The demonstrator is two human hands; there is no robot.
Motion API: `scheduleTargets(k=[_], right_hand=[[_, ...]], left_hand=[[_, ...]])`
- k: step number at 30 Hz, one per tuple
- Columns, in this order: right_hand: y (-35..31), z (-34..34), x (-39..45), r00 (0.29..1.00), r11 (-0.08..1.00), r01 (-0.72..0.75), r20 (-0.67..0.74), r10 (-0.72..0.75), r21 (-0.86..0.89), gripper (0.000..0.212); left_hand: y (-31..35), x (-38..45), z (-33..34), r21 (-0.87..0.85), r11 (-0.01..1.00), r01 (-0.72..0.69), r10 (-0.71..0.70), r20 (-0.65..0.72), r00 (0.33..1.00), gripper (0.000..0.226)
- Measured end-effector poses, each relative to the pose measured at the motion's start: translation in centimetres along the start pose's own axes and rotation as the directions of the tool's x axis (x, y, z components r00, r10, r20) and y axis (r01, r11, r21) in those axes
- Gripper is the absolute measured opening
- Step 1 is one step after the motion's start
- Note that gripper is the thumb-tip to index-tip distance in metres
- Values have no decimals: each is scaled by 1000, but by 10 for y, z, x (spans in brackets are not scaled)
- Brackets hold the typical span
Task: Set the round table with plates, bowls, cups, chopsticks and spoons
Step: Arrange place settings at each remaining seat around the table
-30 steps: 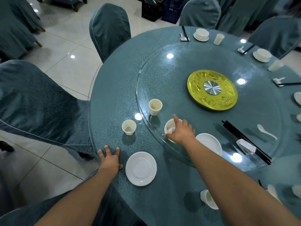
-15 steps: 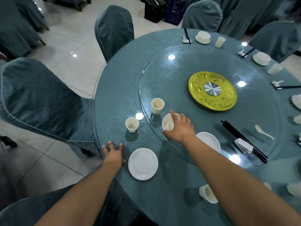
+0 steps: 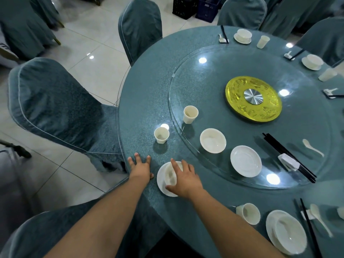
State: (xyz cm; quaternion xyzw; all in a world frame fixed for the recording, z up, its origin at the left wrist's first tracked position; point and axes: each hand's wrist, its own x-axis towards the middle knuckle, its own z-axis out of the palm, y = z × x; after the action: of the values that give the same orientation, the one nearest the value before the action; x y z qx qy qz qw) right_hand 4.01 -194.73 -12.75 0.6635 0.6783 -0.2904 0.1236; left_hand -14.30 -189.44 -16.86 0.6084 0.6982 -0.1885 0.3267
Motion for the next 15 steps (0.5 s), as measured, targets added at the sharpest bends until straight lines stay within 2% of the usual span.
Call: scheduleTargets(k=[9,15], right_hand=[[-8,21,6,994,998,35,-97,-40,-47,105],[-9,30,6,997,999,27,-74,-29,-26,105]], left_hand=[[-5,7,6,-12,1000,-4,4,-11,1000,86],[-8,9,10,-7,1000,12,-12,6,1000,85]])
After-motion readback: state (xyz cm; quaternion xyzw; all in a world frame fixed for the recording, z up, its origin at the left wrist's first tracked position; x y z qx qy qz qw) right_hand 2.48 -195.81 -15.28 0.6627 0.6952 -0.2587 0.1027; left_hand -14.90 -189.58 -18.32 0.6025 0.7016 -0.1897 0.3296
